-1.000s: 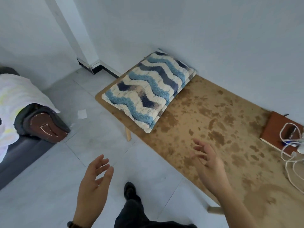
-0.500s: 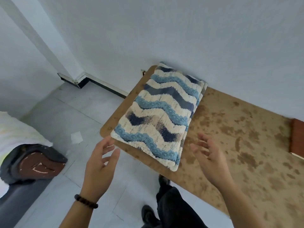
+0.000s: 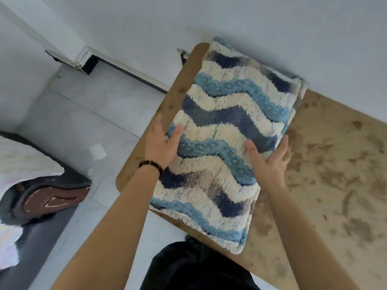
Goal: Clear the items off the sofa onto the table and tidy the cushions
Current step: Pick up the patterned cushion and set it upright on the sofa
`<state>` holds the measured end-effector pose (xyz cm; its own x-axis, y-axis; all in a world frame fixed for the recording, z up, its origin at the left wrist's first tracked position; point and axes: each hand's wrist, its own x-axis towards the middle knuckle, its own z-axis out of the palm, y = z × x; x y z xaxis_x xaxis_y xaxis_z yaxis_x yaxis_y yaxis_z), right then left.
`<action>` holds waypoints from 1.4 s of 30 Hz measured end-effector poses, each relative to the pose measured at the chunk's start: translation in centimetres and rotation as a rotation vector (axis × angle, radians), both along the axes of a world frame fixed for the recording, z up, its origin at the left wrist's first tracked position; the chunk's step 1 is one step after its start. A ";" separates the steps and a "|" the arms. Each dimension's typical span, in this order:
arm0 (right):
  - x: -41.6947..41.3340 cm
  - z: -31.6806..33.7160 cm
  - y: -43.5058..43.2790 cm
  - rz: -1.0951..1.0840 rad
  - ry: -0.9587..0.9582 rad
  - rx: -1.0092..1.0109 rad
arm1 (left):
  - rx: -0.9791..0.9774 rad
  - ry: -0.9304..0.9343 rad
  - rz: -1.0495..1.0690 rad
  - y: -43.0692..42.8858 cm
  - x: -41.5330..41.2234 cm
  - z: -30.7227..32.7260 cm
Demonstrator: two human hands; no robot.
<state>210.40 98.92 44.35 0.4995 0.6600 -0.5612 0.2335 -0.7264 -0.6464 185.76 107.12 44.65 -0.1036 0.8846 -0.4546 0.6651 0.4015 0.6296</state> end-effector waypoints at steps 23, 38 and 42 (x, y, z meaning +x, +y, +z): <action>-32.0 10.4 -8.3 0.689 0.264 0.495 | 0.713 -0.053 0.809 -26.7 -26.8 15.3; -63.7 12.2 -38.2 1.273 0.614 0.373 | 0.867 0.284 1.362 -63.9 -52.3 18.6; -70.6 11.1 -40.0 1.328 0.643 0.323 | 0.880 0.314 1.433 -67.1 -57.3 17.0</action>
